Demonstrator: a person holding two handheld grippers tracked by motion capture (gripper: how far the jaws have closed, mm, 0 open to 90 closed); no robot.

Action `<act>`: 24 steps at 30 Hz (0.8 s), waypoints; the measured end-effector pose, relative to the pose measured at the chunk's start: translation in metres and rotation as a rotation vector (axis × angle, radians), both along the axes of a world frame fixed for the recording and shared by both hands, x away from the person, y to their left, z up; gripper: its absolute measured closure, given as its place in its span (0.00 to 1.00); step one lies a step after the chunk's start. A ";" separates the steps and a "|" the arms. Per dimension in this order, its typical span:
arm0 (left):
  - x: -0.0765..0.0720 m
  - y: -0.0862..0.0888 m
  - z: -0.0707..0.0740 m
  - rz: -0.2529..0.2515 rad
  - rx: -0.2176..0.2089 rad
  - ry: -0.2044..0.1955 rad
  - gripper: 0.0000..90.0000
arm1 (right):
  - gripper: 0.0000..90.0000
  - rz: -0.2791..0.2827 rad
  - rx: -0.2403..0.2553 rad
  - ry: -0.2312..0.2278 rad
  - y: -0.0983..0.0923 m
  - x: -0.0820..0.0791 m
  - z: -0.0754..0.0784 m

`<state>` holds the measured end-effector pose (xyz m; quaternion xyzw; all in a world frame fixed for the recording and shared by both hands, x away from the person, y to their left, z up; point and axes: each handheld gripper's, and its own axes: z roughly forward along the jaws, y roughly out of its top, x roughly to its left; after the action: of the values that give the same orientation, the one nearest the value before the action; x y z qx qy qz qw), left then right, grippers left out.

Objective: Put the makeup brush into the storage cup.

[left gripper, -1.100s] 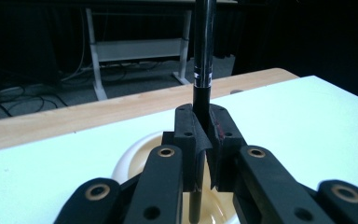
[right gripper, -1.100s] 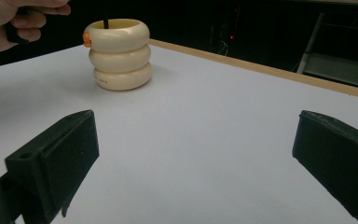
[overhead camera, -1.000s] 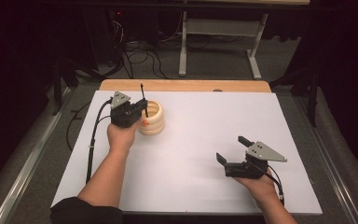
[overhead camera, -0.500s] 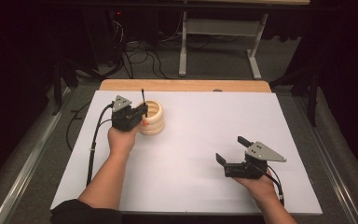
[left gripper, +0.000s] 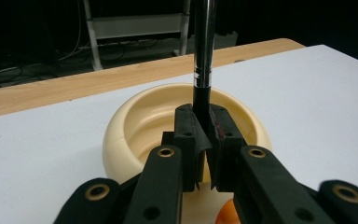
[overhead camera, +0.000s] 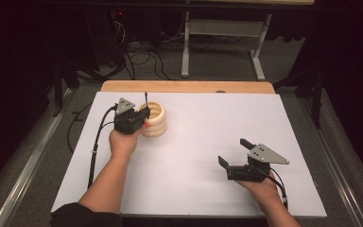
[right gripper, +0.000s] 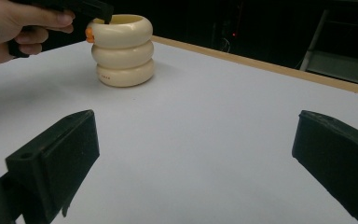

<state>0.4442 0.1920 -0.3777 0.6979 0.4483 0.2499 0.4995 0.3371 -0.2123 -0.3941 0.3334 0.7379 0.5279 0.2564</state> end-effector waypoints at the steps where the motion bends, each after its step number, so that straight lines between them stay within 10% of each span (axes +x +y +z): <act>1: 0.000 0.000 0.000 0.000 0.000 0.001 0.92 | 0.02 0.000 0.000 0.002 0.000 0.000 0.000; 24: -0.001 0.002 0.003 -0.008 -0.028 0.000 0.72 | 0.02 0.004 -0.010 0.001 0.002 0.000 -0.001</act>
<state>0.4435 0.1942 -0.3748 0.6925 0.4490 0.2417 0.5104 0.3370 -0.2107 -0.3953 0.3309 0.7413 0.5243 0.2569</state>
